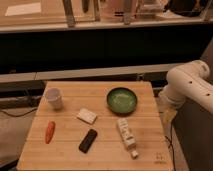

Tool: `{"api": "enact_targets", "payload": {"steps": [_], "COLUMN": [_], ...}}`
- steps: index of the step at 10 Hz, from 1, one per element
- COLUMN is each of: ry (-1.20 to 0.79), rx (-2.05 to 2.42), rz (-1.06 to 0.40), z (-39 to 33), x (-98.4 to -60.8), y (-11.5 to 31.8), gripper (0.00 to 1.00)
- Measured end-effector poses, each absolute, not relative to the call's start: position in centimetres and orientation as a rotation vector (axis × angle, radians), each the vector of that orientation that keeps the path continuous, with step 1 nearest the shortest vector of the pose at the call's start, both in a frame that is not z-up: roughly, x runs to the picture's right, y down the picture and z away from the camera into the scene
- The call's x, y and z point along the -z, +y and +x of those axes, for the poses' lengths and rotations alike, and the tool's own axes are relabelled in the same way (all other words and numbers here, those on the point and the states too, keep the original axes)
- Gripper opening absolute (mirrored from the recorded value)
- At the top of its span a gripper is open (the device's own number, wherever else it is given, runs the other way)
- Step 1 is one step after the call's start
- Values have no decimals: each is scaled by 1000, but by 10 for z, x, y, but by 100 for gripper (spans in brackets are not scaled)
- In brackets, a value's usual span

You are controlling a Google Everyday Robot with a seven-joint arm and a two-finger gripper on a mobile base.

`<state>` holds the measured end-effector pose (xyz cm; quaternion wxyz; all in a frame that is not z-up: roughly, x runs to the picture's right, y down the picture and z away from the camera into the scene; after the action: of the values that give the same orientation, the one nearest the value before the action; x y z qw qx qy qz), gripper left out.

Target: Push the eraser across the table

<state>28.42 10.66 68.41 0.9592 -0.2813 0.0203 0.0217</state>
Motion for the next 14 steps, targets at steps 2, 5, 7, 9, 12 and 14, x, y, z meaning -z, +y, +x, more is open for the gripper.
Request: {"api": "enact_targets", "payload": {"steps": [2,5,7,9,12,14], "ry": [52,64,70,68,55,47], "rx": [-19,34,57,92,154,198], "rz": [-572,-573,-573,-571,-566,-571], "z": [271,228,220,209,163,151], "x": [-681,-677,-676,-677,-682,-686], "y": [110,113,117,123,133,145], "gripper": [80,80,80,80,80,80]}}
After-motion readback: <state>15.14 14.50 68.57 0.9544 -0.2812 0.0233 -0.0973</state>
